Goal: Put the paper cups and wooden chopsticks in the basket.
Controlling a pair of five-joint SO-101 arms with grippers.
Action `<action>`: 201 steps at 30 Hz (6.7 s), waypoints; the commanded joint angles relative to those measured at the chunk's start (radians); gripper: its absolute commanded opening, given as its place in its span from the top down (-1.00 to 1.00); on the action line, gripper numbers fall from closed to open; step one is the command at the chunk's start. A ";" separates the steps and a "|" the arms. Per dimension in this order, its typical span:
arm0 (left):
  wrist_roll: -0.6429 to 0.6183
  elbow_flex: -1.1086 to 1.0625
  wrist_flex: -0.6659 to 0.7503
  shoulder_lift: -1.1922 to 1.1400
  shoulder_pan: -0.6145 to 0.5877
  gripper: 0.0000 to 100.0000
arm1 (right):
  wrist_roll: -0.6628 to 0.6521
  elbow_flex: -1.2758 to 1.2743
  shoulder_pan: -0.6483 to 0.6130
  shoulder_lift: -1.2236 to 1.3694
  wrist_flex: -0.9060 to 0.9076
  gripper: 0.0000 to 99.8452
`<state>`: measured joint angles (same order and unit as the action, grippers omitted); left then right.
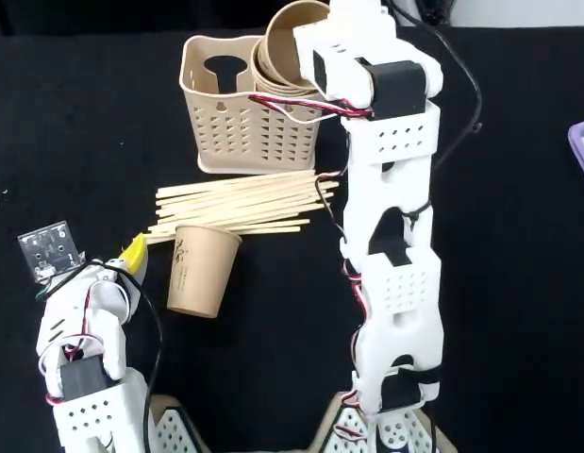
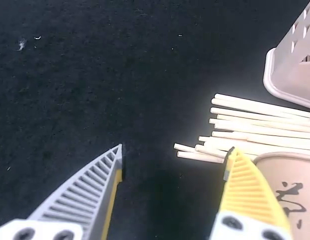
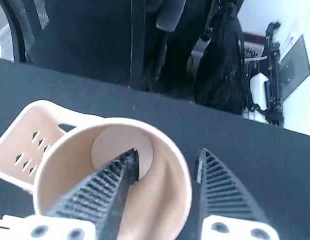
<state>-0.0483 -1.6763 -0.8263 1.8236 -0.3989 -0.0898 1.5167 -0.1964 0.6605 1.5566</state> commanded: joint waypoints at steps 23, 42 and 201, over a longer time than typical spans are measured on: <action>-0.008 -0.022 0.021 0.006 -0.007 0.36 | 0.023 0.153 -0.008 -0.007 0.081 0.98; -0.008 -0.022 0.020 0.006 -0.007 0.36 | 0.031 0.145 0.020 -0.044 -0.141 0.98; 0.273 0.079 -0.086 -0.299 0.503 0.36 | -0.597 -2.652 -0.236 -1.658 -0.457 0.98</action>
<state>0.2279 -1.6011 -0.9367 1.5121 0.1166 -0.6682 -1.1561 -0.4204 -1.0134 1.0978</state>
